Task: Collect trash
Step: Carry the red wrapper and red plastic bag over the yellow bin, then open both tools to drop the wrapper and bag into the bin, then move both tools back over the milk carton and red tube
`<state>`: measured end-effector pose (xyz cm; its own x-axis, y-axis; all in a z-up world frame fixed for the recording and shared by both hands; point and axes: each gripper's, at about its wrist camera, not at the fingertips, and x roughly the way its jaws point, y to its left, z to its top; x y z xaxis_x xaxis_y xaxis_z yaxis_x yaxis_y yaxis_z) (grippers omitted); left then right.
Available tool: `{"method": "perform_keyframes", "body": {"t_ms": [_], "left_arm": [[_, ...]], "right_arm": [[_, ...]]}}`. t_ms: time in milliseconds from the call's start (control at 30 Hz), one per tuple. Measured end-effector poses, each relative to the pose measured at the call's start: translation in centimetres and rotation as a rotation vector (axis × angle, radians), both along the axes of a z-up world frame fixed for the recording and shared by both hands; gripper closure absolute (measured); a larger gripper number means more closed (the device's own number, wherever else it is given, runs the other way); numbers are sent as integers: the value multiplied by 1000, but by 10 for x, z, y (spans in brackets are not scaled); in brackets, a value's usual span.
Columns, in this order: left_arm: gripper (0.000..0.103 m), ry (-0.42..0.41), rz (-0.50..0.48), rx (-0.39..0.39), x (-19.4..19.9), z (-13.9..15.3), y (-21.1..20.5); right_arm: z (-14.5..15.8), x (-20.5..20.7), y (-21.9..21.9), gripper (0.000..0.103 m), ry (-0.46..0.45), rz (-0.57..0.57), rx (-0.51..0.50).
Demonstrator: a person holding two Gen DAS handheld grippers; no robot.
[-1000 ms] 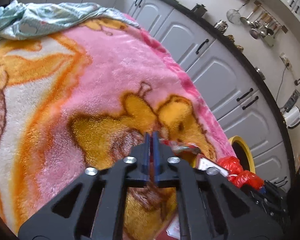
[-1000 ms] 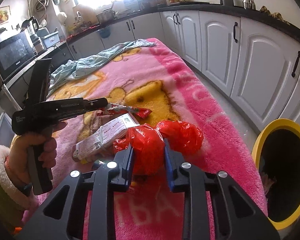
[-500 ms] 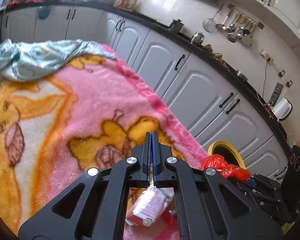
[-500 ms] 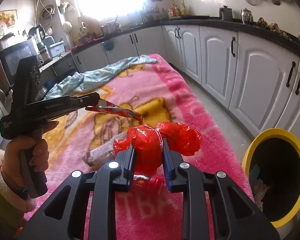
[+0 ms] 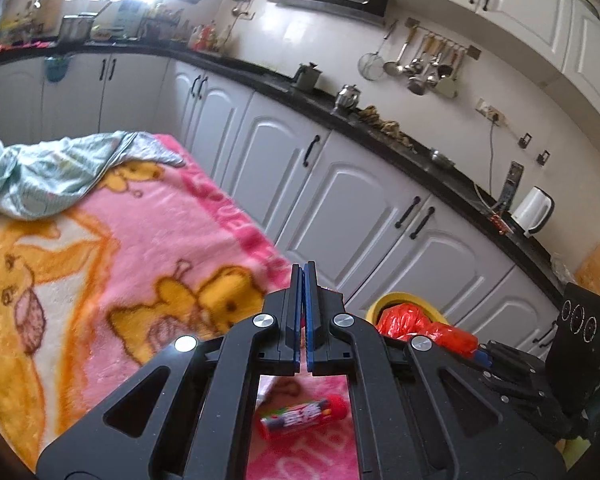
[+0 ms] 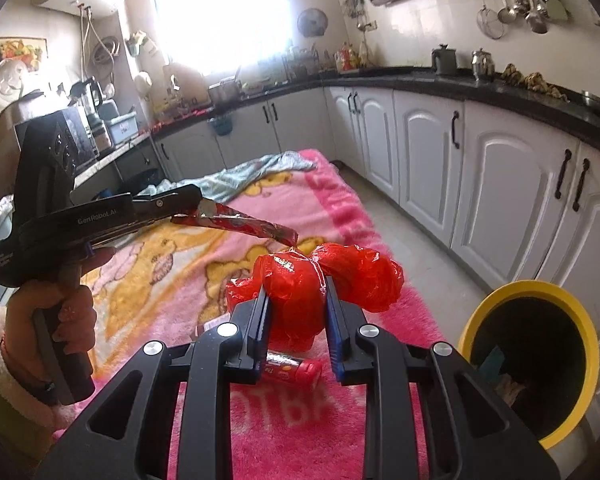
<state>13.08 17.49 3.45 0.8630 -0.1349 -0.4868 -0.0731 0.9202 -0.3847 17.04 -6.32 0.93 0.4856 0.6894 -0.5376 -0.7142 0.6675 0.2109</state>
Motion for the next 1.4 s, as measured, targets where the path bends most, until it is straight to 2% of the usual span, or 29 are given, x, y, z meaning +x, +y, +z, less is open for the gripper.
{"method": "perform_keyframes", "body": {"t_ms": [200, 500, 700, 867, 1000, 1067, 1100, 1133, 1167, 1300, 1367, 1400], "left_arm": [[103, -38, -50, 9, 7, 18, -28], [103, -35, -169, 24, 56, 23, -100], [103, 35, -242, 45, 99, -4, -152], [103, 105, -296, 70, 128, -37, -188], [103, 133, -313, 86, 140, -52, -205], [98, 152, -316, 80, 146, -61, -209], [95, 155, -318, 79, 147, -63, -209], [84, 161, -318, 77, 149, -66, -210], [72, 167, -318, 73, 150, -69, -210], [65, 177, -310, 54, 147, -74, -205], [51, 171, -302, 49, 143, -72, -200], [49, 165, -293, 49, 140, -70, -197]], "right_arm": [[19, 1, -35, 80, -33, -59, 47], [25, 30, -124, 80, -21, -242, 103], [6, 59, -181, 80, 45, -346, 145], [-25, 78, -204, 80, 113, -386, 132], [-47, 90, -213, 74, 158, -423, 111], [-55, 92, -216, 70, 171, -440, 105], [-56, 91, -216, 65, 173, -446, 100], [-59, 91, -217, 59, 173, -452, 96], [-62, 91, -218, 58, 174, -455, 93], [-67, 92, -219, 56, 184, -459, 90], [-65, 91, -218, 55, 178, -457, 84], [-63, 89, -216, 53, 170, -456, 83]]}}
